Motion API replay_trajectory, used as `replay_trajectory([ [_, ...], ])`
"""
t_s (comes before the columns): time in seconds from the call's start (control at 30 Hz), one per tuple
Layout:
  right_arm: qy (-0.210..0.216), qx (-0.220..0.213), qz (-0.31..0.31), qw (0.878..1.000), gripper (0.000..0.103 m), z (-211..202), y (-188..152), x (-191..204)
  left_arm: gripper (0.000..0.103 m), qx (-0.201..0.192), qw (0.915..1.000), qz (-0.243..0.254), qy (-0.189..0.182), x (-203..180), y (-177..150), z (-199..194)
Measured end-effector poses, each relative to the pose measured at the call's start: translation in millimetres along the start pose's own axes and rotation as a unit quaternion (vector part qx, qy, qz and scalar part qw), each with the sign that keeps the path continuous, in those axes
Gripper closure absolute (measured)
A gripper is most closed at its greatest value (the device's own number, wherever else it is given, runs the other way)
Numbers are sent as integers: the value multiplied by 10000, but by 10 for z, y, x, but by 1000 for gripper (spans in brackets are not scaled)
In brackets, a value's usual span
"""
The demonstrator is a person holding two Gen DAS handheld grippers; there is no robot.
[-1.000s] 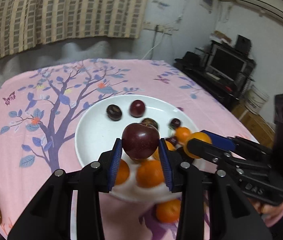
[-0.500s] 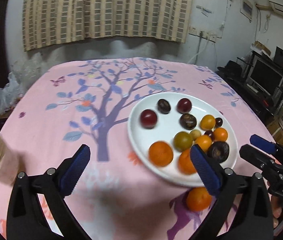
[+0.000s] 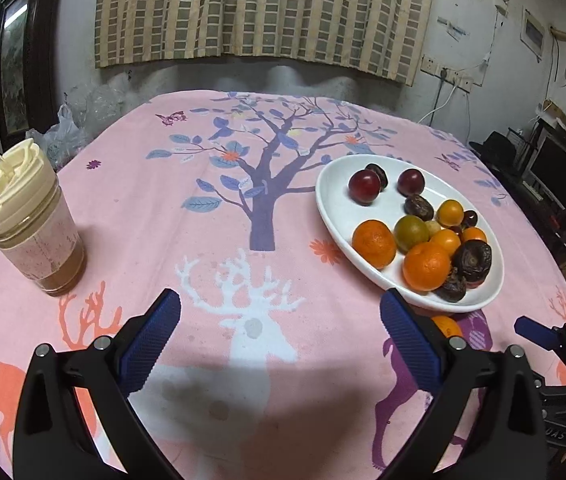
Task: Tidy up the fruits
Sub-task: 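Place the dark plum and yellow tomato onto the white plate with both tools, then grasp an orange with the left tool while the right tool grasps a small yellow fruit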
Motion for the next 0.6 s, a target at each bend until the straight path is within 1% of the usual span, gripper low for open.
replay_trajectory([
  [0.07,140,101,70,9998,31,24,-23,16,5,34,10000,24,27,7,-4,12],
  [0.2,-122,245,-226,9994,36,60,-54,55,5,151,9999,-11,-69,-8,-26,12],
  [0.27,-81,319,-308,9990,36,85,-76,94,5,122,9999,14,-66,-19,-29,-2],
  [0.4,-190,460,-489,9976,37,123,-120,143,5,93,9999,91,-36,-45,-36,-7],
  [0.6,-208,567,-535,9967,41,157,-149,135,5,143,9998,120,4,-54,-55,25],
])
Point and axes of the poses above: each gripper's, at about its wrist camera, not at the fingertips, and z roughly the way its jaws point, x to its left, y to its top, the point moved 8 cm from there along z, roughly the way its jaws point, and after that the axes turned 11 degrees about -z, right-handed, at the moved point
